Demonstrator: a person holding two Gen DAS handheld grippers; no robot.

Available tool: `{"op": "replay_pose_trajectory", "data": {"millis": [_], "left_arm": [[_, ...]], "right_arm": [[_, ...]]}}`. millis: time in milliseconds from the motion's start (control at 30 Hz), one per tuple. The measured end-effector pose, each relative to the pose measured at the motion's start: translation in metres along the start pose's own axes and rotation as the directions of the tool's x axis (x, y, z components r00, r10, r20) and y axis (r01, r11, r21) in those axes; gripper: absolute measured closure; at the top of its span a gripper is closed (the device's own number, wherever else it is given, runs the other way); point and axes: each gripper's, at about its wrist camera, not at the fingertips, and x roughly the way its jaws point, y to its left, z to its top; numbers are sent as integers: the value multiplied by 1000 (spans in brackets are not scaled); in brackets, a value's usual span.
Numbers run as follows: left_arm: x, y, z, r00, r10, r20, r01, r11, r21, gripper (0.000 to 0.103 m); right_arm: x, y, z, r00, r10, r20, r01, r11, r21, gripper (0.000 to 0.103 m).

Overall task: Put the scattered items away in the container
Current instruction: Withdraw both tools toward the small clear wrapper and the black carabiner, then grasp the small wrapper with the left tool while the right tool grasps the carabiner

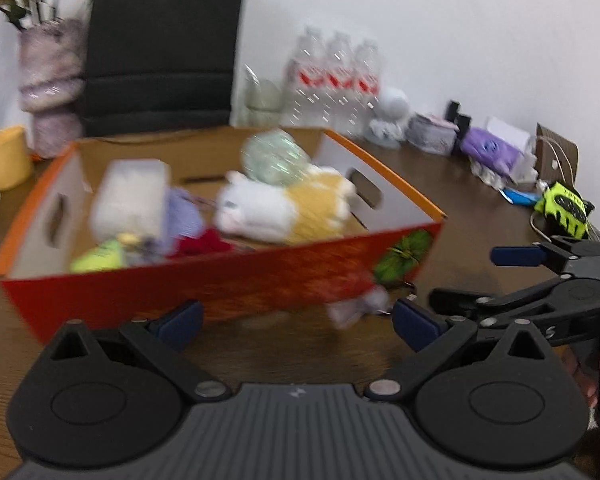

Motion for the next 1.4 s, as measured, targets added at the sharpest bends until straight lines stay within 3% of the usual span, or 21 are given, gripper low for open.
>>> {"op": "replay_pose_trajectory", "data": {"millis": [333, 500, 567, 633, 733, 1067, 1233, 1333, 1400], "left_arm": [[44, -35, 1, 996, 88, -29, -90, 993, -73, 14], [49, -41, -2, 986, 161, -44, -165, 981, -104, 38], [47, -42, -4, 981, 187, -40, -191, 976, -108, 55], [44, -38, -6, 983, 181, -35, -184, 976, -119, 62], [38, -29, -9, 989, 143, -31, -146, 981, -126, 63], [10, 3, -28, 990, 142, -3, -141, 981, -132, 65], [5, 18, -30, 991, 132, 11, -128, 978, -167, 65], [5, 23, -30, 993, 120, 16, -115, 978, -176, 65], [5, 25, -30, 994, 111, 18, -106, 978, -178, 65]], "right_arm": [[14, -40, -14, 1000, 23, -19, -22, 997, 77, 17], [10, -49, -21, 999, 38, -2, -38, 995, 94, 18], [10, -49, -22, 999, 48, -7, -47, 994, 99, 18], [10, -47, -23, 999, 54, -4, -53, 994, 95, 18], [8, -40, -24, 998, 67, 6, -67, 994, 83, 17], [19, 11, -14, 988, 154, 7, -154, 988, 19, 18], [32, 35, -7, 996, 85, -4, -85, 996, -1, 19], [33, 42, -6, 997, 72, 2, -72, 997, -3, 28], [30, 48, -7, 997, 78, 12, -78, 997, -10, 45]]}}
